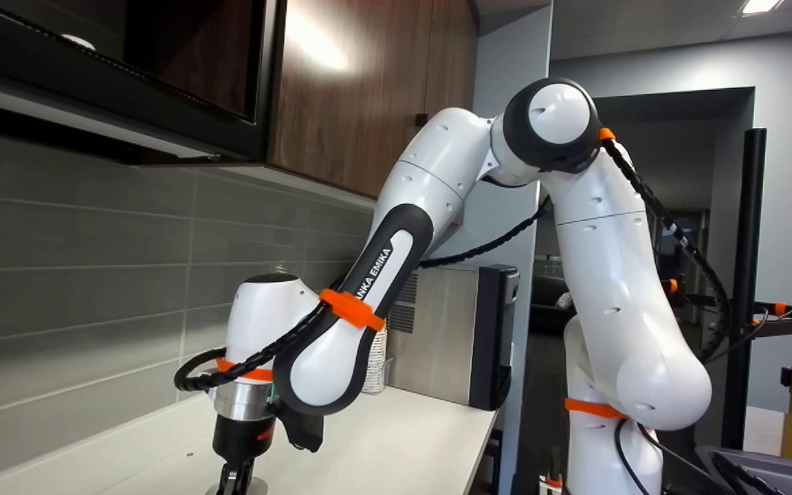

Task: Pick up the coffee cup from the left side of the counter and place it in the open upper cabinet.

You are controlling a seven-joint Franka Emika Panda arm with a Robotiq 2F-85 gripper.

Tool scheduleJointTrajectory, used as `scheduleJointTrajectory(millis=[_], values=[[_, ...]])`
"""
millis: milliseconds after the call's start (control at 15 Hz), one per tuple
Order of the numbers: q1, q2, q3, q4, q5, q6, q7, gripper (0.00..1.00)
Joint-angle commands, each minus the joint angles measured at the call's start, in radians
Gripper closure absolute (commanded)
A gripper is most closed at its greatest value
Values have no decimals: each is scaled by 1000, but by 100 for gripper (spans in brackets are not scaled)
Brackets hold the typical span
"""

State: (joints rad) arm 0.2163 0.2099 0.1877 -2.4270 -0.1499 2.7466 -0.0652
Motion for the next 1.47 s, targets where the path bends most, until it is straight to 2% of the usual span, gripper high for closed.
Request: scheduleJointTrajectory(millis=[0, 267, 467, 733, 1067, 1400], values=[[41, -151, -8, -67, -52, -139, 102, 99], [76, -352, 52, -145, -121, -352, 223, 99], [106, -488, 130, -172, -100, -500, 253, 99], [176, -682, 205, -180, -49, -633, 238, 99], [285, -885, 229, -69, 36, -867, 186, 99], [308, -971, 234, 174, 101, -1098, 153, 99]])
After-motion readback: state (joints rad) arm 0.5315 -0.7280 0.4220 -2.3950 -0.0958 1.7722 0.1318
